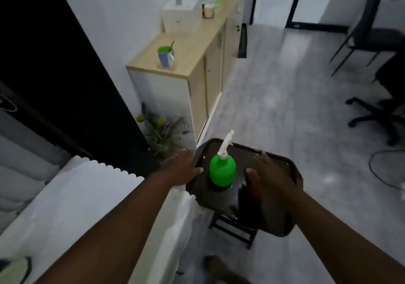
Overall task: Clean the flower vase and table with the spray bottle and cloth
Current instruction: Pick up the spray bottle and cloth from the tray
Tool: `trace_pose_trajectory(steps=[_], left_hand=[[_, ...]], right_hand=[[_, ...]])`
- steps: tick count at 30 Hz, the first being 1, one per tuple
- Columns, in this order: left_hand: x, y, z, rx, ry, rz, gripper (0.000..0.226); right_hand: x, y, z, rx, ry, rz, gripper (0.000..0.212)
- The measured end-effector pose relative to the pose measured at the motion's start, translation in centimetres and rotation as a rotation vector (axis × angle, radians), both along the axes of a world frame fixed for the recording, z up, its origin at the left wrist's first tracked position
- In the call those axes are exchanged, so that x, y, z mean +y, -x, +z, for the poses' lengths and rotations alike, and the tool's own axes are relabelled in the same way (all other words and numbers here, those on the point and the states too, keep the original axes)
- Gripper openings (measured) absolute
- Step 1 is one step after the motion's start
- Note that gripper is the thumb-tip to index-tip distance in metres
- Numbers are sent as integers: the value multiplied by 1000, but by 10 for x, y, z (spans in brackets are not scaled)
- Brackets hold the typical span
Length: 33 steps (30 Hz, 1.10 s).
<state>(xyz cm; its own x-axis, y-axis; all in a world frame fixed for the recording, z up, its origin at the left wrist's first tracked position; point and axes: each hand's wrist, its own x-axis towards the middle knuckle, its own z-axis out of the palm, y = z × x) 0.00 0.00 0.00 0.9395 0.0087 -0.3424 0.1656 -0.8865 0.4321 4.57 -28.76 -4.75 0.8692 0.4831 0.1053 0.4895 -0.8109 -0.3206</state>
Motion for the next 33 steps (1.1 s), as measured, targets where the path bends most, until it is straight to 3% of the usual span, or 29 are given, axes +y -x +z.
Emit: trace_pose_trajectory(steps=[3, 5, 10, 14, 18, 21, 29, 33], left_hand=[[-21, -23, -32, -20, 81, -46, 90], [-29, -39, -65, 7, 131, 8, 105], [-59, -58, -77, -84, 212, 113, 82], [-70, -68, -91, -96, 345, 224, 50], [-77, -68, -93, -127, 408, 233, 45], [-73, -61, -90, -163, 429, 231, 41], [-8, -12, -45, -324, 421, 485, 46], [40, 55, -15, -462, 363, 628, 48]], right_hand=[[-22, 0, -52, 242, 136, -107, 79], [-29, 5, -79, 407, 127, -208, 63], [-11, 5, -108, 426, 80, -357, 68], [11, -4, -125, 437, 76, -382, 72], [15, -4, -134, 424, 146, -352, 81], [8, -9, -139, 426, 27, -388, 74], [55, -25, -104, 224, -268, -144, 66], [130, -6, -70, 184, -260, 89, 50]])
